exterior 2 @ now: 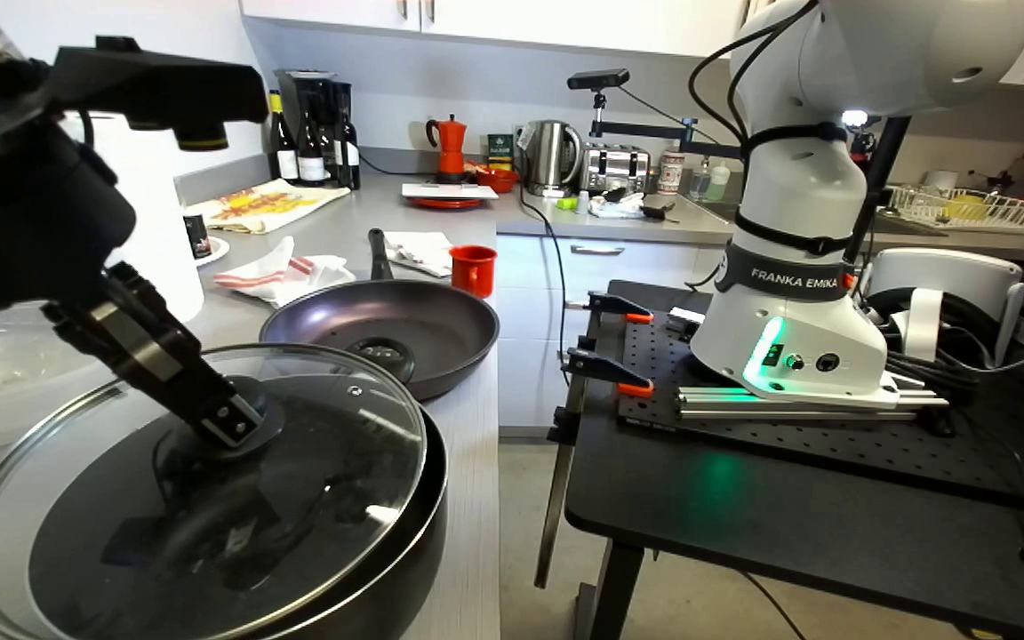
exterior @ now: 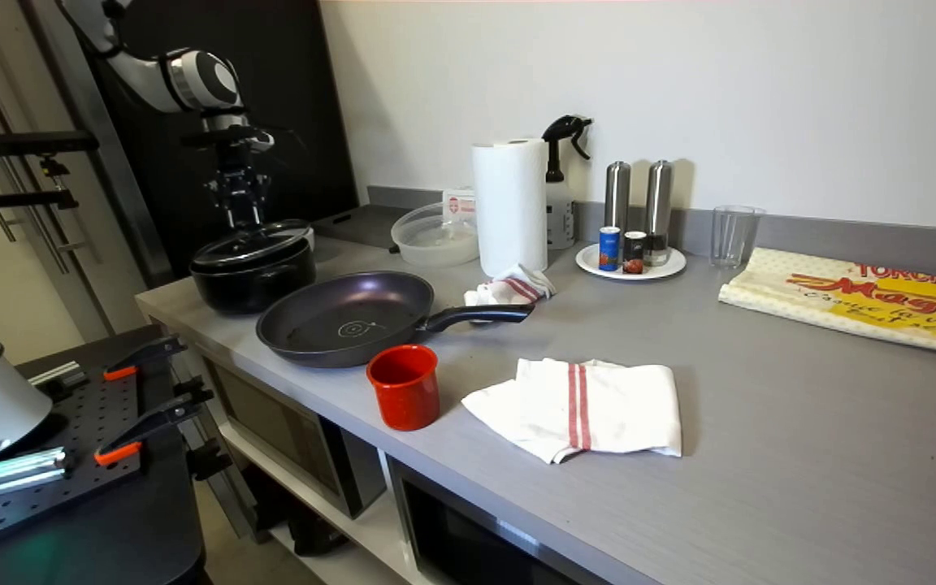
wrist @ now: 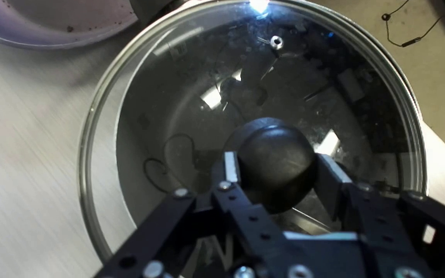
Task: Cover the pot with the lid in the pan
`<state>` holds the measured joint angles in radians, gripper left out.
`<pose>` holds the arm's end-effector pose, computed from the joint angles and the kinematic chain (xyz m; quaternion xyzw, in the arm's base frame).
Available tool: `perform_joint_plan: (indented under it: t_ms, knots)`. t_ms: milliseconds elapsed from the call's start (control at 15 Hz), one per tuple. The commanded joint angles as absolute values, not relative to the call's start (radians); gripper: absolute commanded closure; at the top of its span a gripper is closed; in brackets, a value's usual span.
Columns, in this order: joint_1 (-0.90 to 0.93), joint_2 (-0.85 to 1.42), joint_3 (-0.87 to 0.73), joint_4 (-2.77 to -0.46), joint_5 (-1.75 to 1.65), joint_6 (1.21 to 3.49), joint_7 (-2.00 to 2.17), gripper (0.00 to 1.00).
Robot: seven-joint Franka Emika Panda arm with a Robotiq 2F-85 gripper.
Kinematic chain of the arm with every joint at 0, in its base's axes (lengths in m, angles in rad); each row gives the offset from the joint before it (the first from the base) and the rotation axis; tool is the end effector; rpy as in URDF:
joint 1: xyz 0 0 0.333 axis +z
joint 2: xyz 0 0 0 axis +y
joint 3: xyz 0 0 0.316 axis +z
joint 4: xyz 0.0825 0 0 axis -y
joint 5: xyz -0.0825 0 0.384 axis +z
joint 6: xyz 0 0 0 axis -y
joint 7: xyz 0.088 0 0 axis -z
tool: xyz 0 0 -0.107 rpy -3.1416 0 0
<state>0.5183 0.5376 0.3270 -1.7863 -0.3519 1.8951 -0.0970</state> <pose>0.4317 0.4313 0.2406 0.8317 0.5167 -0.1539 0.1325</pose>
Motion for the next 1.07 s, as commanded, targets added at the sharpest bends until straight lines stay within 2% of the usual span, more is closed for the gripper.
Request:
perform_joint_plan:
  t_ms: [0, 1000]
  knots:
    - [0.514, 0.522, 0.342, -1.765, -0.323, 1.849, -0.145, 0.75]
    - [0.442, 0.511, 0.348, -1.775, -0.225, 1.875, -0.241, 0.75]
